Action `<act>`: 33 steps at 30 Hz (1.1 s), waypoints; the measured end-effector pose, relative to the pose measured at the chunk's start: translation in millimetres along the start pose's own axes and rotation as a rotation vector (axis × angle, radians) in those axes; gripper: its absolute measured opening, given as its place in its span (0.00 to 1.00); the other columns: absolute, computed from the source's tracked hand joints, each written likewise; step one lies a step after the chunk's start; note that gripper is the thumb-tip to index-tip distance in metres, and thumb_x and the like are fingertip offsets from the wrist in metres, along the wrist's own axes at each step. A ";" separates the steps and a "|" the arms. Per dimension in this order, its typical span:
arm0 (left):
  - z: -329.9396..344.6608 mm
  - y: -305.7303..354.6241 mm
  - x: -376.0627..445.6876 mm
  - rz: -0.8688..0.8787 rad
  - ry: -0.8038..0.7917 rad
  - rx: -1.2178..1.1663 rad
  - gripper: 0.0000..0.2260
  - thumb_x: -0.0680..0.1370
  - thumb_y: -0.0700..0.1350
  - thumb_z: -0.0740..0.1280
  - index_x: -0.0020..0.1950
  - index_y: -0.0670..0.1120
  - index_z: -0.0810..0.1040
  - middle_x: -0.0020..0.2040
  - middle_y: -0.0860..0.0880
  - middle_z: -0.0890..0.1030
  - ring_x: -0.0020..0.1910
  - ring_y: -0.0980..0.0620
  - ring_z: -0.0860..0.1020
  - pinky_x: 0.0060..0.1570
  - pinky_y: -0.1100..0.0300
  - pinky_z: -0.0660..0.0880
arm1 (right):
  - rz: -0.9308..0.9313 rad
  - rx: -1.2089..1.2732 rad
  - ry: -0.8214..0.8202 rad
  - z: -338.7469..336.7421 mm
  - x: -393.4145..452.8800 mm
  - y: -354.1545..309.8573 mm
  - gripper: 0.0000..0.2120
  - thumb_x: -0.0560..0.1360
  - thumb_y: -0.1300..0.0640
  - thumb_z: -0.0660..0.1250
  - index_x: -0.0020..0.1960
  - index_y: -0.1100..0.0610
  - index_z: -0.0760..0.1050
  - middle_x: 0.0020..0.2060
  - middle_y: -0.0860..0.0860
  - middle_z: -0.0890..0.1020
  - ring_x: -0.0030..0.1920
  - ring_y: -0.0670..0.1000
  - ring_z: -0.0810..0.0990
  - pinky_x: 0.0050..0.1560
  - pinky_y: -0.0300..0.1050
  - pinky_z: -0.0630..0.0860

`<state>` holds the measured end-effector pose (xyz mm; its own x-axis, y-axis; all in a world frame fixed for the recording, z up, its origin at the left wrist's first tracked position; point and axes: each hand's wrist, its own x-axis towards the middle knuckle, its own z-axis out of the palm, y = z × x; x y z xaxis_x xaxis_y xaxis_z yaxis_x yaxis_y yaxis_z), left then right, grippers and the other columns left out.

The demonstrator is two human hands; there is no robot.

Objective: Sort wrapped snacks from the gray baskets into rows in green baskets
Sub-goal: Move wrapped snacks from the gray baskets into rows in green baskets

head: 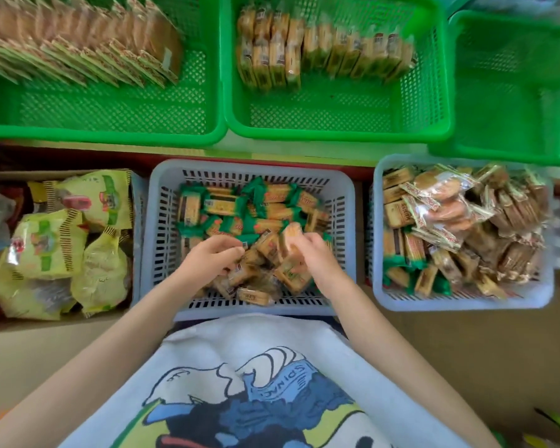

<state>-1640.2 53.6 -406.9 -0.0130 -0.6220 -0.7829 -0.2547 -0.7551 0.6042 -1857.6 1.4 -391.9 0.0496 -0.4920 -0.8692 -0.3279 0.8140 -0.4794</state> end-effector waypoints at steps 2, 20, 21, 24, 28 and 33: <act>5.8 1.7 -2.1 -0.013 -0.138 -0.185 0.19 0.78 0.57 0.69 0.68 0.57 0.73 0.60 0.55 0.81 0.56 0.54 0.82 0.56 0.54 0.80 | -0.037 0.235 -0.193 4.5 -10.6 -11.2 0.14 0.83 0.53 0.57 0.61 0.60 0.75 0.49 0.57 0.83 0.47 0.54 0.82 0.56 0.54 0.78; -38.4 -39.5 -6.6 -0.107 0.042 -0.575 0.10 0.80 0.40 0.68 0.61 0.49 0.78 0.57 0.44 0.84 0.58 0.44 0.82 0.56 0.49 0.78 | -0.254 -0.954 0.385 57.0 63.5 24.8 0.35 0.72 0.45 0.74 0.71 0.58 0.64 0.64 0.56 0.73 0.63 0.58 0.74 0.60 0.55 0.75; -40.4 -37.0 -7.0 -0.111 0.044 -0.587 0.10 0.80 0.40 0.68 0.60 0.50 0.79 0.57 0.44 0.84 0.58 0.44 0.82 0.54 0.49 0.78 | -0.253 -0.883 0.390 54.4 57.0 15.9 0.35 0.71 0.43 0.73 0.71 0.57 0.64 0.63 0.55 0.74 0.62 0.57 0.75 0.57 0.53 0.76; -46.5 -22.3 -9.5 -0.091 0.049 -0.660 0.08 0.81 0.40 0.67 0.59 0.49 0.78 0.58 0.42 0.83 0.57 0.43 0.82 0.50 0.51 0.79 | -0.262 -0.459 0.296 42.3 22.7 -22.2 0.23 0.74 0.43 0.73 0.62 0.53 0.71 0.56 0.49 0.77 0.51 0.49 0.77 0.43 0.43 0.74; -47.2 19.7 -14.8 0.009 0.005 -0.729 0.11 0.80 0.49 0.67 0.62 0.48 0.77 0.57 0.43 0.83 0.56 0.45 0.81 0.47 0.55 0.77 | -0.308 0.033 0.063 26.8 -24.7 -68.2 0.13 0.78 0.43 0.68 0.53 0.53 0.78 0.43 0.50 0.83 0.37 0.48 0.82 0.33 0.42 0.77; -38.9 93.8 -16.1 0.191 -0.064 -0.741 0.17 0.75 0.58 0.65 0.58 0.50 0.78 0.49 0.48 0.84 0.47 0.51 0.82 0.45 0.56 0.78 | -0.594 -0.442 0.147 27.3 -41.4 -105.2 0.19 0.80 0.35 0.59 0.54 0.50 0.76 0.43 0.45 0.82 0.43 0.47 0.80 0.44 0.47 0.78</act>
<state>-1626.3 -15.3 -331.8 -0.0537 -0.7593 -0.6485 0.4724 -0.5915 0.6535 -1799.4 -55.4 -308.8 0.2198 -0.8708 -0.4397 -0.6346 0.2147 -0.7424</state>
